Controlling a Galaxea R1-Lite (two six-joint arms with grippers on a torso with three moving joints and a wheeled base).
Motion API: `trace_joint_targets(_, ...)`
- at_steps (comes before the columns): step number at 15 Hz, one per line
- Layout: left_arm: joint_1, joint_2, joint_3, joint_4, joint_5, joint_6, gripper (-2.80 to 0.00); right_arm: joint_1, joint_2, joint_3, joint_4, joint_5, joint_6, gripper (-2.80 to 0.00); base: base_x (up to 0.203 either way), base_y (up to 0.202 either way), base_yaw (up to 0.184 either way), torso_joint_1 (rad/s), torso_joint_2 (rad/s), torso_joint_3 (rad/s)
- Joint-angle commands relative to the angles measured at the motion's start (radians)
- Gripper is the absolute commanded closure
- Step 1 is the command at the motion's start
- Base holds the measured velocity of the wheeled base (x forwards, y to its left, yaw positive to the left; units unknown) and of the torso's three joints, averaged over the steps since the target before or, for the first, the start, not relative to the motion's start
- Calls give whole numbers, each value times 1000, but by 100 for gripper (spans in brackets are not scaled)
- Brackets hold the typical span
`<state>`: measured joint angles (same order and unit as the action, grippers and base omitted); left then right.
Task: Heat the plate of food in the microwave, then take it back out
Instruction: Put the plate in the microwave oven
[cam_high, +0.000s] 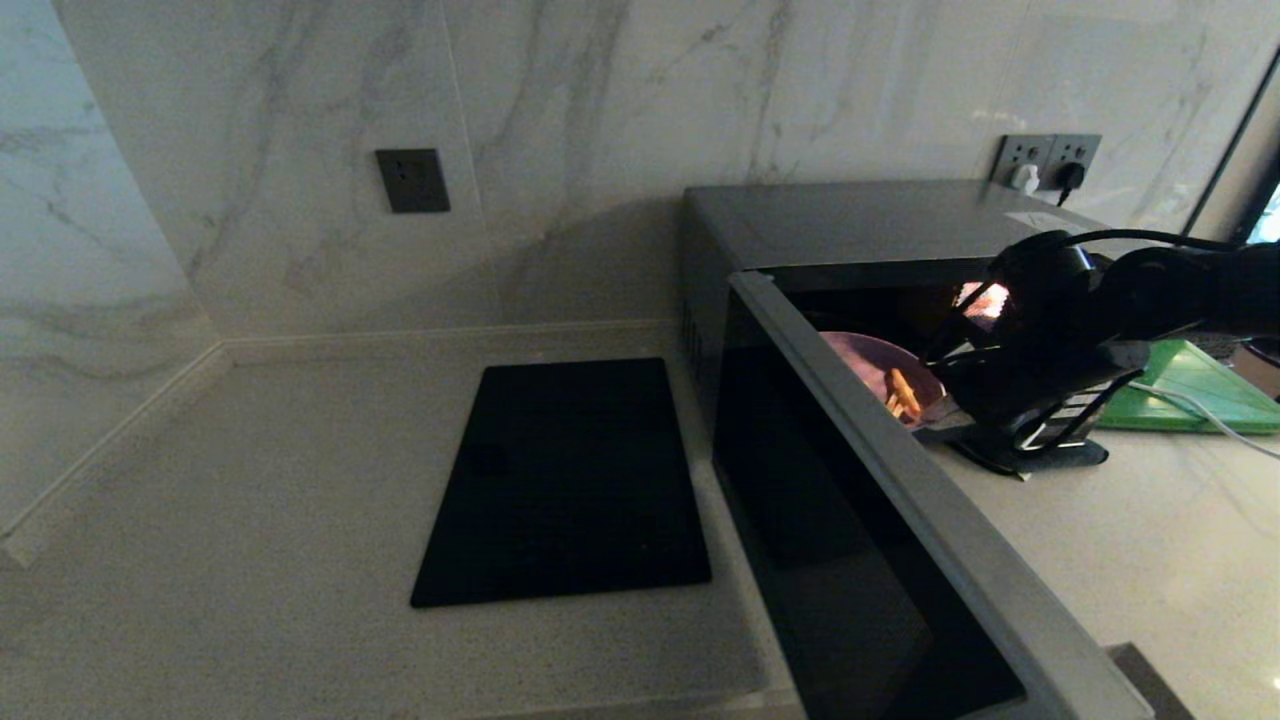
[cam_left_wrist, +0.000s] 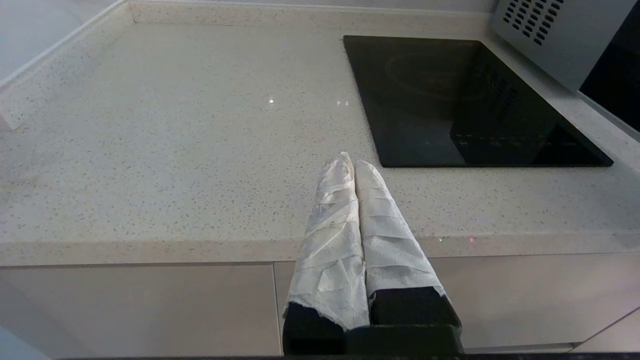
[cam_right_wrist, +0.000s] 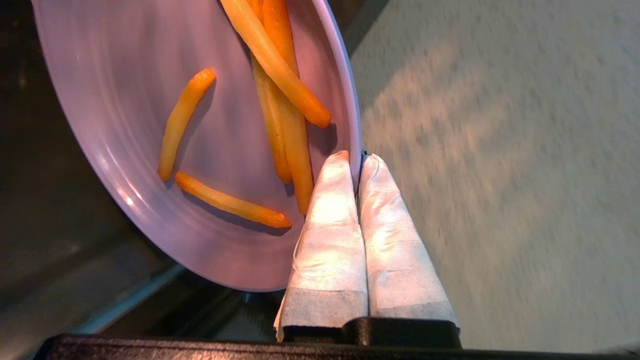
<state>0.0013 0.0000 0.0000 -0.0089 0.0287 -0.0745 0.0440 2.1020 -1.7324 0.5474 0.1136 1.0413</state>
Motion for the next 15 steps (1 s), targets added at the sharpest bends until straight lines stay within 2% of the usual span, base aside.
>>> trace_joint_targets(1, 0, 2, 0, 0, 0, 1, 0, 0, 78, -56, 3, -11, 2, 0, 0, 0, 0, 0, 0, 0)
trace_joint_targets(6, 0, 2, 0, 0, 0, -1, 0, 0, 154, -167, 3, -44, -4, 0, 0, 0, 0, 0, 0, 0)
trace_joint_targets(11, 0, 2, 0, 0, 0, -1, 0, 0, 190, -207, 3, -86, -6, 0, 0, 0, 0, 0, 0, 0)
trace_joint_targets(13, 0, 2, 0, 0, 0, -1, 0, 2, 197, -219, 3, -141, -8, 0, 0, 0, 0, 0, 0, 0)
trace_joint_targets(14, 0, 2, 0, 0, 0, -1, 0, 2, 196, -226, 3, -143, -20, -280, 0, 0, 0, 0, 0, 0)
trace_joint_targets(15, 0, 2, 0, 0, 0, -1, 0, 2, 194, -226, 3, -142, -44, -280, 0, 0, 0, 0, 0, 0)
